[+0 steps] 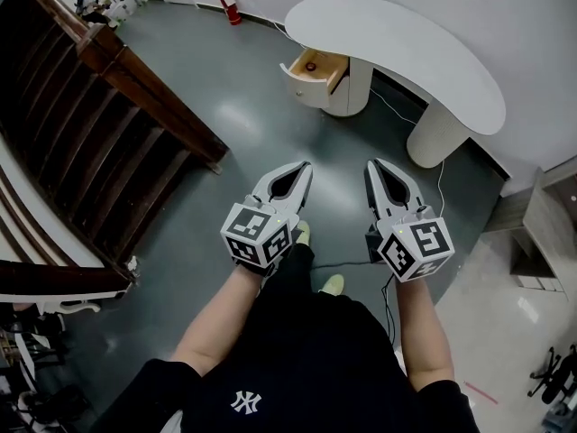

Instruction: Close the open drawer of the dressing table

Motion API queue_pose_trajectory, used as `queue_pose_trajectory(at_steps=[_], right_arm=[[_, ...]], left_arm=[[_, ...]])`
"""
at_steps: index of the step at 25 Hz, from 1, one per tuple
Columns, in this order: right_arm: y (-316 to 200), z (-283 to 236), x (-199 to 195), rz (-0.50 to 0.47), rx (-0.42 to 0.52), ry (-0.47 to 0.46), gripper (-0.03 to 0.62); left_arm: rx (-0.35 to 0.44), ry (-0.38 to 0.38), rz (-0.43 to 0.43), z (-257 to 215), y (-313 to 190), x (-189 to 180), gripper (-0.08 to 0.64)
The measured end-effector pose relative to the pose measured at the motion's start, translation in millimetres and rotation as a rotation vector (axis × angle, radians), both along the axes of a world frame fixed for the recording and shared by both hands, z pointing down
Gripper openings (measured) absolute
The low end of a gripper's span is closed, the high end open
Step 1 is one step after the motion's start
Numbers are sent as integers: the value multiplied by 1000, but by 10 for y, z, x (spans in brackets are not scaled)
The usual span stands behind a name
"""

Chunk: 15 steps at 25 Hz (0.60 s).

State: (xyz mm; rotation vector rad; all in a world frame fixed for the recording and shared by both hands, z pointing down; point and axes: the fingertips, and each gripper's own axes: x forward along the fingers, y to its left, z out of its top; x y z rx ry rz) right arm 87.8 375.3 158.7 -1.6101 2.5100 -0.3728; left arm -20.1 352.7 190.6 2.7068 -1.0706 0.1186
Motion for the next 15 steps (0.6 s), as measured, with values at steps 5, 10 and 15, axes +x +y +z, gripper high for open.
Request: queue_pose_trajectory(at_steps=[5,10,15], right_arm=[[-330,108,-56,-7,-21,13,14],[-936,222,-162,-15,-44,24,14],[-1698,259,-388,-20,-40,37,14]], left_arm=[[-5,0,-5,118,-337,-20,9],[-18,-4,-7,277,-934,-84,9],[-17,-16,-4,417,-1712,-253,9]])
